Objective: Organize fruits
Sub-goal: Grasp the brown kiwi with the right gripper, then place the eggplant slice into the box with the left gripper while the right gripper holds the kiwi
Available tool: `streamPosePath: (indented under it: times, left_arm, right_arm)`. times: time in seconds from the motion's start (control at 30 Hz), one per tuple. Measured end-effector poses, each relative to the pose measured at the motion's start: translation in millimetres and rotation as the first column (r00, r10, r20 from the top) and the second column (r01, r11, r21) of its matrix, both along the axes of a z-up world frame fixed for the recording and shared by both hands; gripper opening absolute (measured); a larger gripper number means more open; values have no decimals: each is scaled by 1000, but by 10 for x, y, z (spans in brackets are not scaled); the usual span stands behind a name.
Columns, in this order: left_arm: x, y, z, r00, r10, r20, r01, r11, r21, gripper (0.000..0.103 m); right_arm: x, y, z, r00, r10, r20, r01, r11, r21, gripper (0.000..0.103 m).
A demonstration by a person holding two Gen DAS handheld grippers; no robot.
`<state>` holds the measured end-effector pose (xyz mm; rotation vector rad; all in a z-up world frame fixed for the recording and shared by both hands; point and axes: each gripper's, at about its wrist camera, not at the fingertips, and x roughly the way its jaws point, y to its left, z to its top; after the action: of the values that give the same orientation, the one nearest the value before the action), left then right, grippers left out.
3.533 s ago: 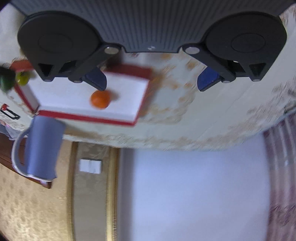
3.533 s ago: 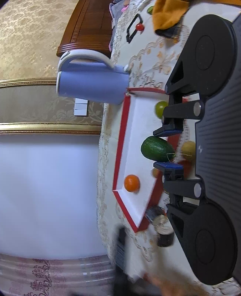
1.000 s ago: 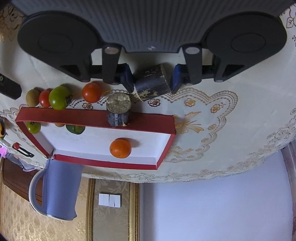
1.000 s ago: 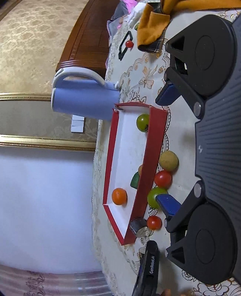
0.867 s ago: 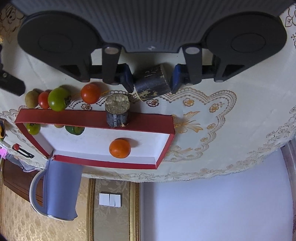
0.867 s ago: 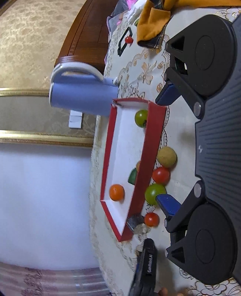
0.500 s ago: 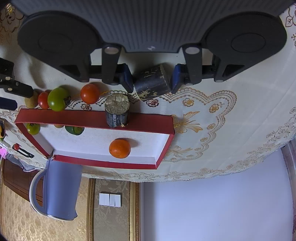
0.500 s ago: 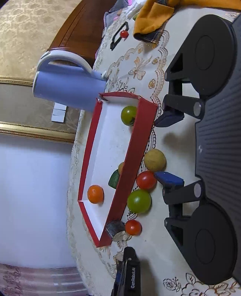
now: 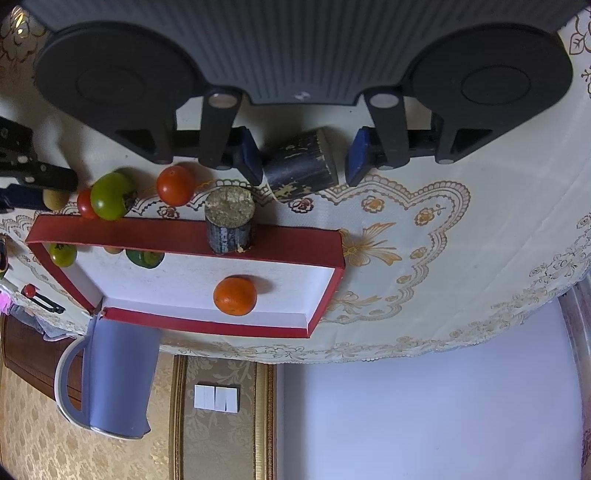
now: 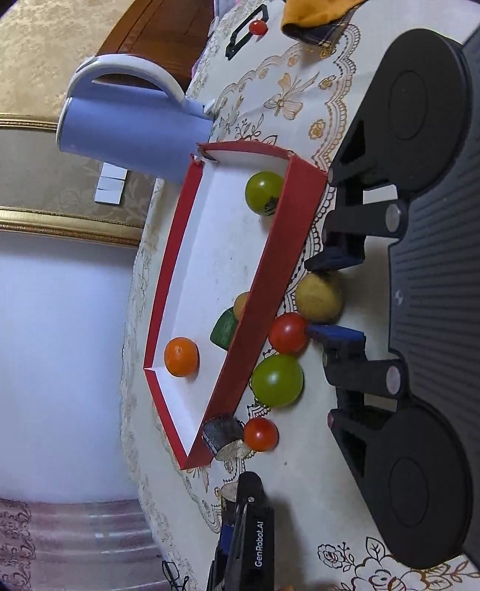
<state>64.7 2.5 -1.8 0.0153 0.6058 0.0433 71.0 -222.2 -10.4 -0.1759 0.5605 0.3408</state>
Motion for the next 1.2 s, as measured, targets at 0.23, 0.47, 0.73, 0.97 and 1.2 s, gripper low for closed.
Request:
streamPosePath:
  times: [0.23,0.47,0.73,0.97,1.2]
  left_arm:
    - [-2,4,0,1000,0,0,0,1000,2,46]
    - [-14,-30,6,1000,-5,7,5,1000,21,41]
    - [-39,-82,32,1000,-15,10,15,999,47,39]
    - [-92,-56,235,997,-36,62,33,998,48,39]
    - [-68,-120,411,992,-65,109,58,996,67,39]
  right_arm:
    - [-255,-108,39,998,-59,33,57,997,49,30]
    - [-357,-219,99,994,-95,56,90,993,80,30]
    - [-419,-241,83,992,-107,63,101,991,92,30]
    - [-468,-259,125,991,-105,84,96,990,105,30]
    - [-486,-268,108,991,-102,83,92,989,118,30]
